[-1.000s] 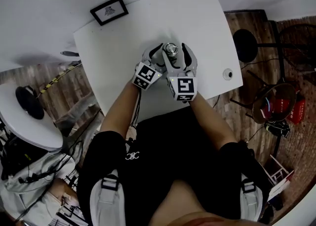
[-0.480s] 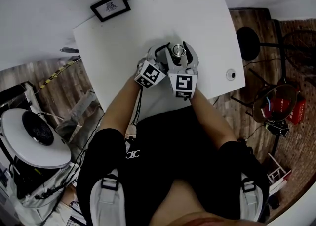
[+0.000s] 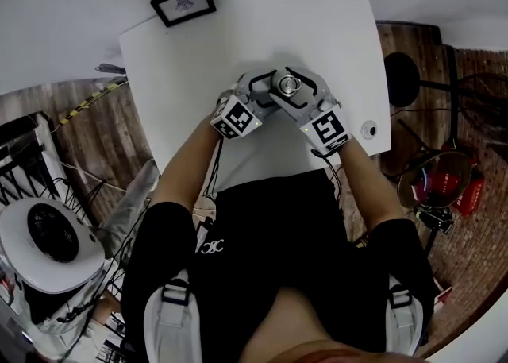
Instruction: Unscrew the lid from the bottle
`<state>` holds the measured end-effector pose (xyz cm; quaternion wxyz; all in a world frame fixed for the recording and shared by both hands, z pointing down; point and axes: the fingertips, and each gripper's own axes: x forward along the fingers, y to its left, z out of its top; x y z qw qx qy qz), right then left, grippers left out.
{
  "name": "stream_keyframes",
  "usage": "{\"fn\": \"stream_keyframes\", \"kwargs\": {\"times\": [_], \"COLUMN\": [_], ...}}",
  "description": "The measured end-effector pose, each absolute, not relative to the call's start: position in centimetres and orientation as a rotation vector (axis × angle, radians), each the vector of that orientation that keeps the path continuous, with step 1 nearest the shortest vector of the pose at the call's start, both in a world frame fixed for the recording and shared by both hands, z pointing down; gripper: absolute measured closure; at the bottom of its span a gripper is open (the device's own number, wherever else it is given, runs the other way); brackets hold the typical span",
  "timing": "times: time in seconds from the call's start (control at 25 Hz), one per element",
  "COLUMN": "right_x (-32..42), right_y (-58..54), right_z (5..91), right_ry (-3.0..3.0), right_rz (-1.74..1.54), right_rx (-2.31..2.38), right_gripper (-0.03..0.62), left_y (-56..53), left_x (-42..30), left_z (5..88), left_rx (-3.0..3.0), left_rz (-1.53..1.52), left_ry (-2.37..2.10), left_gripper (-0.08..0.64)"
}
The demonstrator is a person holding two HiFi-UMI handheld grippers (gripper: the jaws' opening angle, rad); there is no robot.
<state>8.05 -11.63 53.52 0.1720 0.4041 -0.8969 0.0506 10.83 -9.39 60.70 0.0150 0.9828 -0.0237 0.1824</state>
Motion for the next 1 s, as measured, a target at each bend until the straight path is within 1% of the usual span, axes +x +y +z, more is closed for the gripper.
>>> {"fn": "stream_keyframes", "kwargs": {"times": [0.24,0.64,0.84,1.0], "right_x": [6.9,7.5,7.8,7.6], "right_y": [-10.2,-7.6,-7.0,-7.1], "right_z": [53.9,54.8,54.9,54.7], "right_ry": [-2.666,-2.463,-2.318,-2.317], "right_rz": [0.028,-0.188,-0.304,-0.342], "right_rx": [0.431,-0.488,-0.727,-0.644], "right_gripper": [0.327,0.327,0.327,0.324], "left_y": [-9.5,-9.3,-9.2,-9.0], "left_x": [10.5,10.6,10.7,10.6], "left_z": [61.1,60.8,60.8,60.8], "left_rx": [3.038,3.047,3.042,3.036], "left_rz": [0.622,0.711,0.766,0.782], "left_ry": [-0.099,-0.076,-0.075,-0.074], "left_gripper": [0.181,0.184,0.184,0.184]}}
